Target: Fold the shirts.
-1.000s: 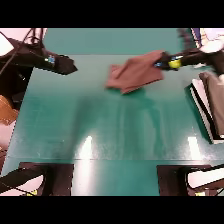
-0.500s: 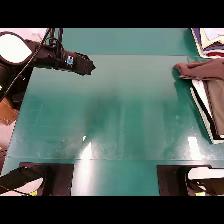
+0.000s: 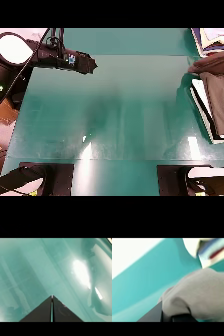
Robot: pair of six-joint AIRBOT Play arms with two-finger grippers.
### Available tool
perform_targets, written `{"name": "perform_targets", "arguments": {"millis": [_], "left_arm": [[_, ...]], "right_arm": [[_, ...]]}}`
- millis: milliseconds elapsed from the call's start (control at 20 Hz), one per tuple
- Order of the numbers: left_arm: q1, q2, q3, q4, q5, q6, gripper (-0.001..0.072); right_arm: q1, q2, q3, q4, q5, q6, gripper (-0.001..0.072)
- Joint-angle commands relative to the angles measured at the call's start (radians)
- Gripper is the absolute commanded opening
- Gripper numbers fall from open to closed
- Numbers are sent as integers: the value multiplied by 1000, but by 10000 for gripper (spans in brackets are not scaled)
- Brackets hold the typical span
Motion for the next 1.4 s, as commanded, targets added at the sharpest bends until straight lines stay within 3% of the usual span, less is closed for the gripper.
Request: {"name": "perform_targets", "arguments": {"millis": [0, 100, 300, 650, 900, 1150, 1200, 1350], "left_arm": [[-1, 0, 0, 0, 0, 0, 25], [0, 0, 0, 0, -3, 0, 25], [0, 0, 0, 0, -10, 3, 25], [-1, 0, 0, 0, -10, 3, 25], [0, 0, 0, 0, -9, 3, 25], [0, 0, 0, 1, -10, 4, 25], [0, 0, 0, 1, -9, 4, 25], [0, 0, 0, 2, -9, 5, 25]], "right_arm": [[-5, -2, 145, 13, 54, -4, 21], [-5, 27, 136, -2, 90, -4, 21], [-17, 160, -25, -172, 92, -3, 21], [-190, 356, -303, -185, 209, -5, 21], [-246, 484, -526, -519, 276, -5, 23], [-311, 562, -726, -616, 288, -5, 33], [-330, 573, -756, -616, 288, -5, 108], [-385, 579, -800, -613, 293, -5, 511]]}}
